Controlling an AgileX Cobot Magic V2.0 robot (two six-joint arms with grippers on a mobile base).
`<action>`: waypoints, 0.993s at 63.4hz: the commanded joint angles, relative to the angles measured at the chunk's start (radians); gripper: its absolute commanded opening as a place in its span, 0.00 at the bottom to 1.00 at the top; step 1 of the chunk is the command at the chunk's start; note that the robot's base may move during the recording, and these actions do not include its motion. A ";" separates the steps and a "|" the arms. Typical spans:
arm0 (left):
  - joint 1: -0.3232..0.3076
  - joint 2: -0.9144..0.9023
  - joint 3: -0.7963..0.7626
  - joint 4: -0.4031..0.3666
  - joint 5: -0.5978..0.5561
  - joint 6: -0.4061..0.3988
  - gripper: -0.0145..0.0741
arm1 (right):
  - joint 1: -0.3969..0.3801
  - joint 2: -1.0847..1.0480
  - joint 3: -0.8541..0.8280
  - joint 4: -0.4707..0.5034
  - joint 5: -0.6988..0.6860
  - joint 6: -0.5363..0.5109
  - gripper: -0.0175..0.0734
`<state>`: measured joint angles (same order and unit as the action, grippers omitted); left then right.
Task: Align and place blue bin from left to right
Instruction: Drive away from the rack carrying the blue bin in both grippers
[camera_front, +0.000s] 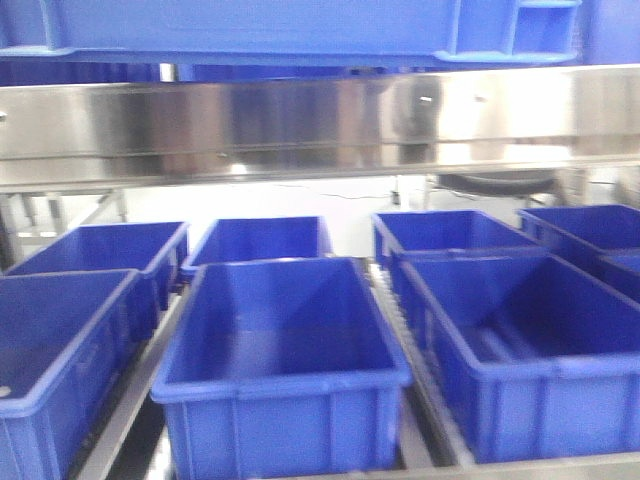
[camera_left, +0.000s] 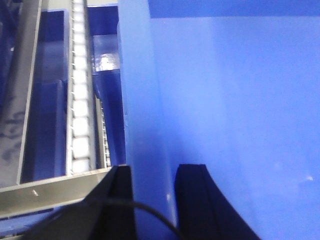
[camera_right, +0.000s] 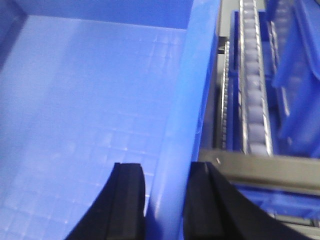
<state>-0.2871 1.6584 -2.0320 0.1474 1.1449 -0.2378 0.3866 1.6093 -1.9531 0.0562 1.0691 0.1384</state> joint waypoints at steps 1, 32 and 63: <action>0.001 -0.029 -0.024 -0.002 -0.115 -0.001 0.15 | -0.004 -0.026 -0.013 -0.017 -0.068 -0.033 0.11; 0.001 -0.029 -0.024 -0.002 -0.115 -0.001 0.15 | -0.004 -0.026 -0.013 -0.017 -0.068 -0.033 0.11; 0.001 -0.029 -0.024 -0.002 -0.117 -0.001 0.15 | -0.004 -0.026 -0.013 -0.017 -0.068 -0.033 0.11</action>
<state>-0.2825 1.6585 -2.0365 0.1485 1.1455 -0.2416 0.3846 1.6065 -1.9531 0.0622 1.0694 0.1426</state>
